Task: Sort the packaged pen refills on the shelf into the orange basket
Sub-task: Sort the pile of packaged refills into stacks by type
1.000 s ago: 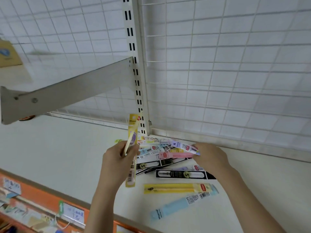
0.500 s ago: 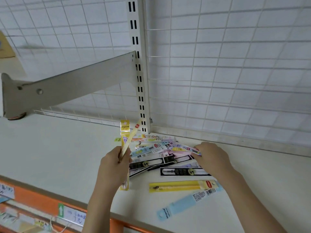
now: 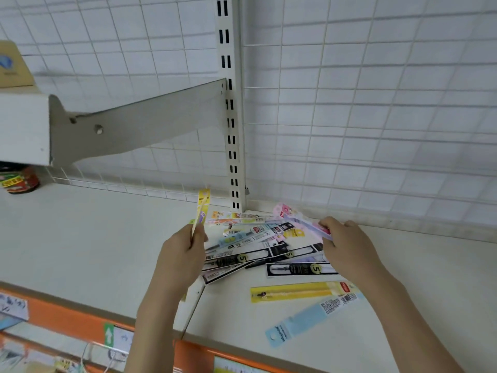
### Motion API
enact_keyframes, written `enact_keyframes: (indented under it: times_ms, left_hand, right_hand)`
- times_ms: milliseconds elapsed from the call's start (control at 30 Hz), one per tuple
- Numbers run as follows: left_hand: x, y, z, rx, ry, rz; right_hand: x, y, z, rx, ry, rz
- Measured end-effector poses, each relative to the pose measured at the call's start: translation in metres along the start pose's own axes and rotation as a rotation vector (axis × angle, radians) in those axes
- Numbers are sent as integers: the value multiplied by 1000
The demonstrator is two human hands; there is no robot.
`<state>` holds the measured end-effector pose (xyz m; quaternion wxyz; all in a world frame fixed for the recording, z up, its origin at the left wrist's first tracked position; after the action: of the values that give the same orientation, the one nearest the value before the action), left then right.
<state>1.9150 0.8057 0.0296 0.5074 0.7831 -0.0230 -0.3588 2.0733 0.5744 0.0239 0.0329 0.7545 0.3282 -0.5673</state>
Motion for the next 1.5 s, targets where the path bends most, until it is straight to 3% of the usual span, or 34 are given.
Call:
enact_keyframes:
  times_ms: [200, 400, 567, 833, 1167, 1367, 1500]
  left_hand:
    - [3, 2, 1, 63, -8, 14]
    - [19, 13, 4, 172, -122, -187]
    - [45, 12, 6, 234, -230, -397]
    - [62, 3, 12, 212, -301, -490]
    - [37, 21, 9, 285, -154, -415]
    - [21, 19, 11, 287, -45, -292]
    - [13, 8, 10, 196, -18, -229]
  right_hand:
    - [-15, -4, 7, -41, 137, -63]
    - [-17, -1, 19, 119, 117, -320]
    - [-17, 10, 29, 203, 70, -320]
    - [-26, 25, 44, 259, 60, -258]
    - [-27, 46, 47, 245, 82, -202]
    - [-21, 40, 43, 189, -9, -125]
    - [-3, 24, 41, 115, -101, -28]
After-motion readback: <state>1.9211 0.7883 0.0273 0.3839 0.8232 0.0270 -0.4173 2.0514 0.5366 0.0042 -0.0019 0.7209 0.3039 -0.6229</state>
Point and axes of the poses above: each hand's wrist, its own z-axis away from the middle knuckle, its own x-axis out of the palm, y = z × x, the point moved 6 cm from there along -z, towards the middle knuckle, and after that the axes turned 9 degrees about y, right-handed, at the moved point
